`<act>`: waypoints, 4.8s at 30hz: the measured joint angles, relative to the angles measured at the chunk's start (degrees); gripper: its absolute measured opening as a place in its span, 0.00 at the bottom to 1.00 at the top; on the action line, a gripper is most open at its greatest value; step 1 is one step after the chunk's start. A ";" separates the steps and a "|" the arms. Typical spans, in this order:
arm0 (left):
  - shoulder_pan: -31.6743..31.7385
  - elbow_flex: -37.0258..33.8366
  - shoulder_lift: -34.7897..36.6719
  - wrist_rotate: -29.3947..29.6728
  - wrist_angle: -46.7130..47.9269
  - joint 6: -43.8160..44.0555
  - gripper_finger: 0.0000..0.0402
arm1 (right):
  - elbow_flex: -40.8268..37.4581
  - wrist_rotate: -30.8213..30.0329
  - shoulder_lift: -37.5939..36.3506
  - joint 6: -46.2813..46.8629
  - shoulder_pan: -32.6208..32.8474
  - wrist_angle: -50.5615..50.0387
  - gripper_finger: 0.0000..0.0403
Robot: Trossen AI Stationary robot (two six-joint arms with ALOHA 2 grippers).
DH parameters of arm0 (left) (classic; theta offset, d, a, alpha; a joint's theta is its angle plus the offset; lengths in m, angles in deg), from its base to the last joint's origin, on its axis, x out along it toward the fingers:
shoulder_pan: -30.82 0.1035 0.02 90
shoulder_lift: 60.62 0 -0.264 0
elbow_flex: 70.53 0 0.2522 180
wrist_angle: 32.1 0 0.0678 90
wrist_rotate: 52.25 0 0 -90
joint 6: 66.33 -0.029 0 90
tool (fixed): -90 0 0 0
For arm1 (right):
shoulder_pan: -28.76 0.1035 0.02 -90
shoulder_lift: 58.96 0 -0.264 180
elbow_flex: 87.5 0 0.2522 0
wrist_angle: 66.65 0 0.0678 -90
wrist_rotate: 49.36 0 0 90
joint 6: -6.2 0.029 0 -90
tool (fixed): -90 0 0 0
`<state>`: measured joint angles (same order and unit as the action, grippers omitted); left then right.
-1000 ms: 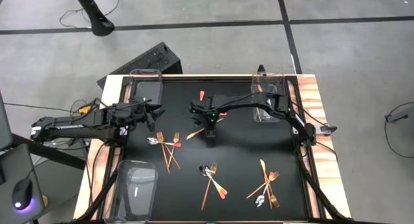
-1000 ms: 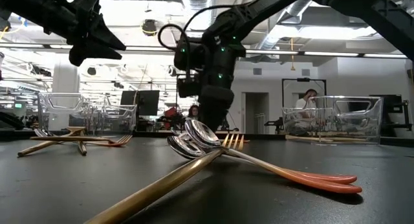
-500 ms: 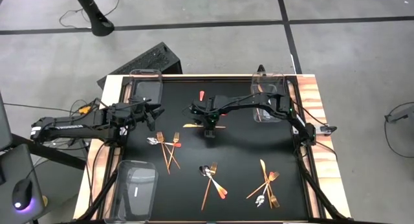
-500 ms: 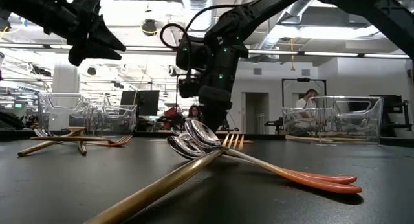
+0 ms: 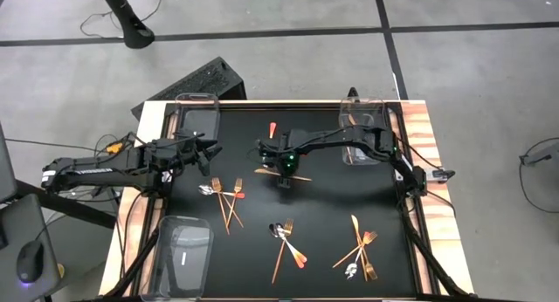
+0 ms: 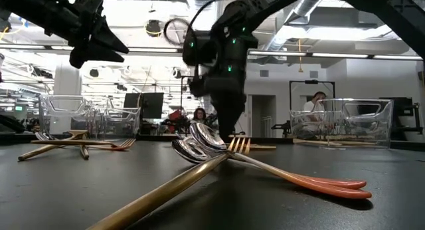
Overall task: Sort silverware by color (type)
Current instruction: Put the gold table knife into the top right transparent bin
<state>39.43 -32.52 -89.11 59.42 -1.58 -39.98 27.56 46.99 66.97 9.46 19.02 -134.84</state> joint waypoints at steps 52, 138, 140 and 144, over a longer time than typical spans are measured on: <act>0.00 -0.04 -0.01 -0.20 3.12 3.35 0.39 | -5.15 -3.24 -0.35 -1.08 3.13 5.78 0.01; -9.12 35.74 -85.49 -5.09 -17.45 -4.98 0.41 | -40.57 -29.90 -66.38 35.67 11.58 -4.33 0.10; -9.60 35.78 -87.04 -4.85 -16.66 -5.78 0.36 | -40.57 -30.46 -66.38 36.67 12.28 -4.33 0.10; -11.08 35.86 -88.97 -3.86 -17.72 -5.97 0.25 | -40.57 -30.52 -66.36 37.87 13.84 -4.45 0.10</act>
<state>28.35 3.34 -178.08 55.56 -19.30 -45.95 -13.01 16.48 0.62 47.33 32.86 -139.29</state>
